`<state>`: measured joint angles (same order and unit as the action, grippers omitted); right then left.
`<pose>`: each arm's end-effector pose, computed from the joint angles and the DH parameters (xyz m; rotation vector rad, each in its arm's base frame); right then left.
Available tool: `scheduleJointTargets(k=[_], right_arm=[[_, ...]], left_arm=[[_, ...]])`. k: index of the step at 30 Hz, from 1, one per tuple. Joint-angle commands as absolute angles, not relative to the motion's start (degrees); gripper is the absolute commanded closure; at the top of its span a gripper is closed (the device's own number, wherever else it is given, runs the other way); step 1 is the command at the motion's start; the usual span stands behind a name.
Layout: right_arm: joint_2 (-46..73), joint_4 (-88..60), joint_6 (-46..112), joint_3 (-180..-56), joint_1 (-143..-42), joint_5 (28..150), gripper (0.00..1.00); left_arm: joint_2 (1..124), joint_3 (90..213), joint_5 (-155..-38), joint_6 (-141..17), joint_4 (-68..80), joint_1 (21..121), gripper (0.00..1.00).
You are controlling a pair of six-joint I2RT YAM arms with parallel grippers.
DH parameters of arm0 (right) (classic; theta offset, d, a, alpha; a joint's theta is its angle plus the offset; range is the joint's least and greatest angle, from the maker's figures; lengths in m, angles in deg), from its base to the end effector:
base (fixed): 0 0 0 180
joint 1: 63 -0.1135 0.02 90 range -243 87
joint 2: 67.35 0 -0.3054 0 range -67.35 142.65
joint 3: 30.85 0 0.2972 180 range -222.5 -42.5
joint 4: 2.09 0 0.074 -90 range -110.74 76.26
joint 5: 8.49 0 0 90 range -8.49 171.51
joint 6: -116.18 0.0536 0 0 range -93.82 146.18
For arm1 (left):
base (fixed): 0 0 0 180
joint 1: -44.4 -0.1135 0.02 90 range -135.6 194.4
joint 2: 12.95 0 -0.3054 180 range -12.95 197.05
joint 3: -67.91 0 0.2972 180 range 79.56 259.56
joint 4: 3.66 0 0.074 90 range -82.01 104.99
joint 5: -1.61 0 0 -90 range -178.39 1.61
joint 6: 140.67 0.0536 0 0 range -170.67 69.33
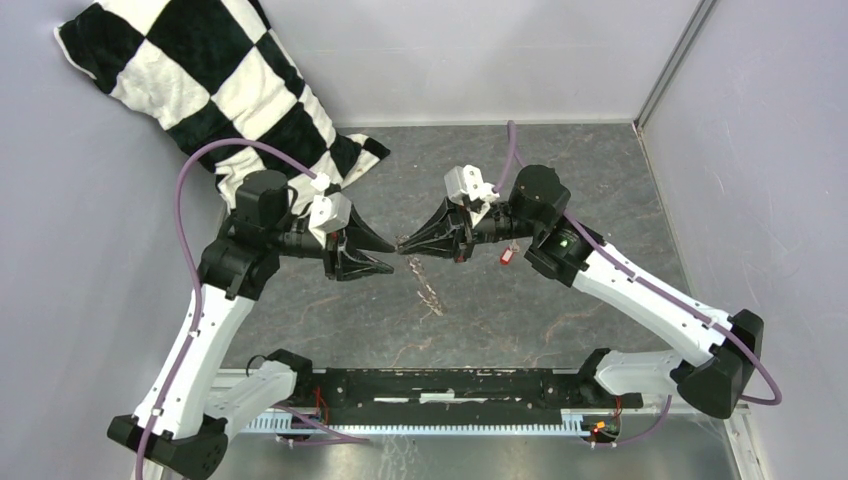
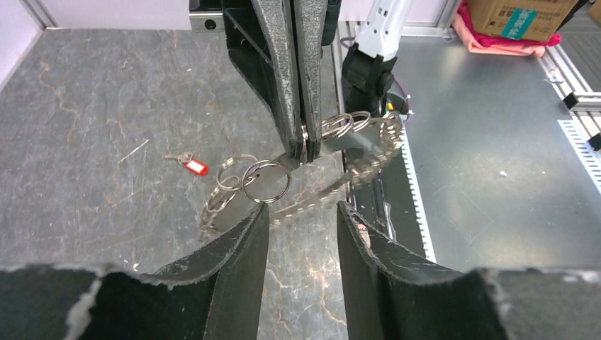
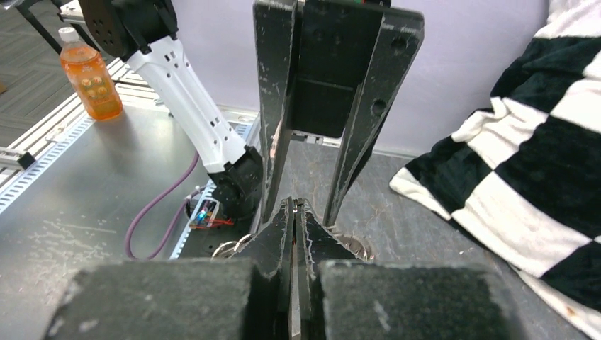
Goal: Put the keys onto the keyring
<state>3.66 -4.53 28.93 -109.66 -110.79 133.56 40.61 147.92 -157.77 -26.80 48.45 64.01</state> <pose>0.1847 0.2666 0.4526 -1.2995 1.0628 1.3469 0.1606 -0.1105 0.4513 1.3302 1.3178 -1.1473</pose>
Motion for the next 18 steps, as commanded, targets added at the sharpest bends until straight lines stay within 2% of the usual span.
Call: scheduleJointTargets(k=[1, 18], right_arm=[[3.67, 0.07, 30.52, -113.34, -112.31, 128.57, 1.00], [5.85, -2.66, 29.42, -114.23, -114.39, 125.94, 1.00]], left_arm=[[39.70, 146.53, -157.75, -34.36, 40.03, 65.74, 0.53], [36.07, 146.62, -152.95, -29.90, 40.03, 66.28, 0.43]])
